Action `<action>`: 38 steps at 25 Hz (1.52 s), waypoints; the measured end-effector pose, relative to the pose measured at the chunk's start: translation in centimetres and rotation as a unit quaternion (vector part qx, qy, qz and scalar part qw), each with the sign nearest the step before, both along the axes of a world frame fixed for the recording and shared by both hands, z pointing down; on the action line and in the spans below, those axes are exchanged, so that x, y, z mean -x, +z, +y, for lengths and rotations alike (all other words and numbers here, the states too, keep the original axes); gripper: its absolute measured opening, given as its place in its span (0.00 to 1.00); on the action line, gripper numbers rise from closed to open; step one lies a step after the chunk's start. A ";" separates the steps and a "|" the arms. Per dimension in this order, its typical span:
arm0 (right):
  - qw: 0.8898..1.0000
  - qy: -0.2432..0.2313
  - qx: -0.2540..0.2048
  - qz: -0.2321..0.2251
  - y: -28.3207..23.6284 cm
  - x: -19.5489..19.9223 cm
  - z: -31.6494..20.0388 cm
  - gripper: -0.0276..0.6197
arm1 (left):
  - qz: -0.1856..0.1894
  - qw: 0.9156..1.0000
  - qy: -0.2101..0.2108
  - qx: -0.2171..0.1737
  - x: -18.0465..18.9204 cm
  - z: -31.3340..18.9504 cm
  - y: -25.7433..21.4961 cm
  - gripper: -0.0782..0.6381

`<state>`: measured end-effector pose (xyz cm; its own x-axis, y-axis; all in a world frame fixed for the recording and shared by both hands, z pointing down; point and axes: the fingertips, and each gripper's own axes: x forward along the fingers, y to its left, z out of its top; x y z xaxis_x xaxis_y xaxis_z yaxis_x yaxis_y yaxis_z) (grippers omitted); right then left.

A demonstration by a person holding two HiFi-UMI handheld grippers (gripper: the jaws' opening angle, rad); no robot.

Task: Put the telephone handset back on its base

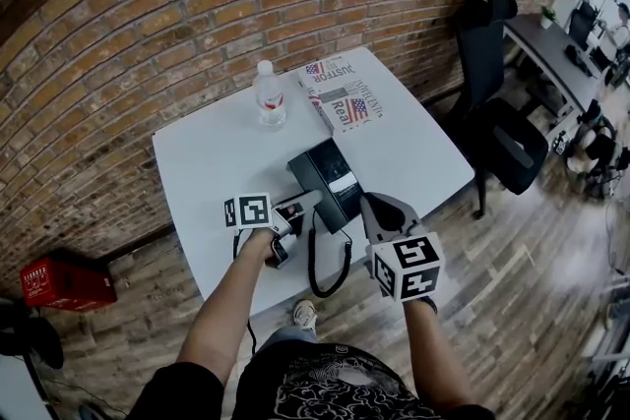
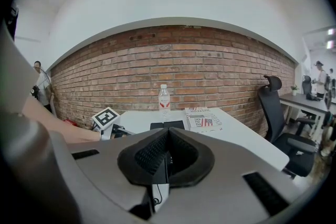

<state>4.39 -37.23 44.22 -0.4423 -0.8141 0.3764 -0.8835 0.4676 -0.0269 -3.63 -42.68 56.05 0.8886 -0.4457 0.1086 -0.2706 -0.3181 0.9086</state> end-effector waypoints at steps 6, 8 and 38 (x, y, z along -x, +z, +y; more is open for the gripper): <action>1.000 0.001 -0.002 -0.001 -0.3 -0.3 0.6 0.05 | -0.016 1.000 -0.013 0.001 0.5 0.3 0.1 0.38; 1.000 -0.001 -0.003 -0.002 -0.4 -0.3 0.8 0.05 | -0.023 1.000 -0.019 -0.004 0.7 0.5 -0.2 0.38; 0.998 -0.049 -0.042 -0.026 -5.1 -1.8 6.5 0.05 | -0.380 0.864 -0.155 -0.292 4.6 10.0 -15.2 0.18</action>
<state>6.17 -30.69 39.14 -0.5386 -0.7937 0.2828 -0.8319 0.5541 -0.0292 -8.24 -32.67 40.83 0.4867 -0.8258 0.2849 -0.8734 -0.4665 0.1398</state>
